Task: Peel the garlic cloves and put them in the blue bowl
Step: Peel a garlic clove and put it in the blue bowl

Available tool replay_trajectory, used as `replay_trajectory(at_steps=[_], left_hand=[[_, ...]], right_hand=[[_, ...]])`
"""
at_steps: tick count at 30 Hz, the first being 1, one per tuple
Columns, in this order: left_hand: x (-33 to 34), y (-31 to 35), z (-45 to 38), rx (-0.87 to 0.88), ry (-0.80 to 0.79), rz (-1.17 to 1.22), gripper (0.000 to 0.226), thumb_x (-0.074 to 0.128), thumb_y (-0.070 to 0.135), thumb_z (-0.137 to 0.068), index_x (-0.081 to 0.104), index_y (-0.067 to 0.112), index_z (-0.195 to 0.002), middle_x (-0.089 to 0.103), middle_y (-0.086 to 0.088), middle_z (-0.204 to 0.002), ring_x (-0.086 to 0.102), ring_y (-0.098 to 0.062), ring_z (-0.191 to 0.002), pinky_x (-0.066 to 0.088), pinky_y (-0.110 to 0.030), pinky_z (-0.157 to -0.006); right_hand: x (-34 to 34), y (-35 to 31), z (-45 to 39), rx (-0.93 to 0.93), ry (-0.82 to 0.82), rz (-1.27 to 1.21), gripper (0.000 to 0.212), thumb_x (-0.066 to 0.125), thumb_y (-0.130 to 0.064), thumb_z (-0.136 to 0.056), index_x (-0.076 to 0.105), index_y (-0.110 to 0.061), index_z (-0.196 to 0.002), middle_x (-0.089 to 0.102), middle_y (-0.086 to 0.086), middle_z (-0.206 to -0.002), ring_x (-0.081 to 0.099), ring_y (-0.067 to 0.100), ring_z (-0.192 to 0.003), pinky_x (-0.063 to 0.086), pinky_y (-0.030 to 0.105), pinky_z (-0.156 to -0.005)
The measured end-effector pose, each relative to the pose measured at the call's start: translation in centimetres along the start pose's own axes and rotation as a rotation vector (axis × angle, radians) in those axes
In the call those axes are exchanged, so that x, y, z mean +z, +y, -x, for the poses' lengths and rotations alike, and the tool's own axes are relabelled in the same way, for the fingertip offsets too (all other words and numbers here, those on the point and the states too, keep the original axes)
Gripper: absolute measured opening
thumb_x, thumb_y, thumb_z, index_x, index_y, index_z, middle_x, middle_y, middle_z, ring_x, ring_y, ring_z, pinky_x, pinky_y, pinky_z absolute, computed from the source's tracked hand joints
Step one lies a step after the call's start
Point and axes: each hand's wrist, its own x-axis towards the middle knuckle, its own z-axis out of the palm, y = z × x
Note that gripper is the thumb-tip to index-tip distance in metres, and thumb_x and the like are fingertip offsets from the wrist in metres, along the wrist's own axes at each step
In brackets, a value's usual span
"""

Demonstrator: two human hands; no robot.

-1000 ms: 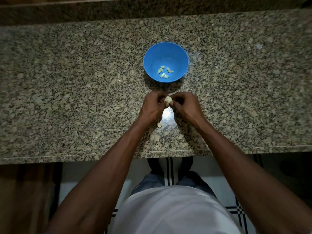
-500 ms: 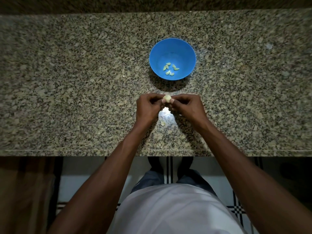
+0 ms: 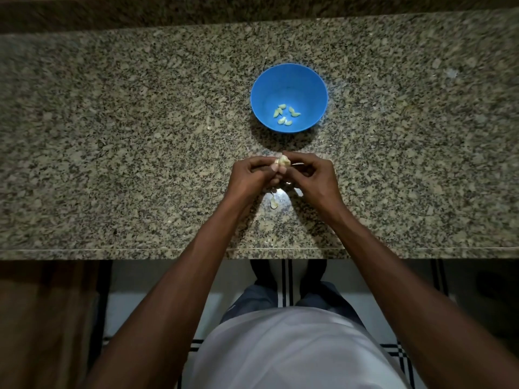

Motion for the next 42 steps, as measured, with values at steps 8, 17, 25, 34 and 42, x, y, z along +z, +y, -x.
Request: replay_trajectory(at_steps=[8,17,25,34,42], left_hand=[[-1.1,0.4,0.7,0.362,-0.076,-0.297,0.022,0.074,0.008,-0.094,0.076,0.012,-0.115,0.077,0.003,-0.113,0.074,-0.013,-0.103,0.064,-0.035,-0.085],[-1.3,-0.4,0.4,0.495,-0.035,-0.429,0.014,0.078,0.011,-0.09,0.076,0.01,-0.104,0.075,-0.001,-0.105,0.076,-0.016,-0.096,0.064,-0.047,-0.083],[-1.9,0.0,0.2,0.519,-0.05,-0.573,0.016,0.078,0.016,-0.093,0.08,0.012,-0.108,0.077,0.008,-0.097,0.073,0.0,-0.09,0.062,-0.025,-0.081],[-1.5,1.2,0.1,0.536,-0.081,-0.753,0.02,0.081,0.016,-0.088,0.08,0.007,-0.106,0.08,-0.002,-0.09,0.074,0.002,-0.072,0.058,-0.012,-0.066],[-0.1,0.6,0.1,0.439,0.011,-0.644,0.019,0.087,0.021,-0.082,0.082,0.008,-0.095,0.076,0.004,-0.074,0.072,0.001,-0.062,0.058,-0.016,-0.058]], right_hand=[[-0.8,-0.5,0.3,-0.066,-0.112,0.09,0.033,0.075,-0.016,-0.097,0.073,-0.019,-0.13,0.071,0.002,-0.124,0.072,0.019,-0.114,0.062,0.051,-0.093],[-1.0,-1.4,1.3,0.038,-0.121,-0.119,0.036,0.084,-0.008,-0.088,0.074,-0.002,-0.121,0.078,0.012,-0.114,0.076,0.029,-0.107,0.061,0.055,-0.094],[-0.7,-1.2,1.3,0.093,-0.123,-0.055,0.034,0.082,-0.013,-0.091,0.076,-0.01,-0.125,0.08,0.005,-0.112,0.077,0.025,-0.104,0.064,0.049,-0.09],[-0.6,-1.1,0.2,0.055,-0.145,0.217,0.03,0.074,-0.012,-0.093,0.078,-0.017,-0.123,0.079,-0.001,-0.114,0.076,0.011,-0.102,0.064,0.042,-0.09],[-0.6,-0.9,0.3,0.079,-0.103,0.203,0.03,0.07,-0.007,-0.094,0.079,-0.016,-0.121,0.081,0.002,-0.108,0.079,0.014,-0.095,0.066,0.042,-0.083]])
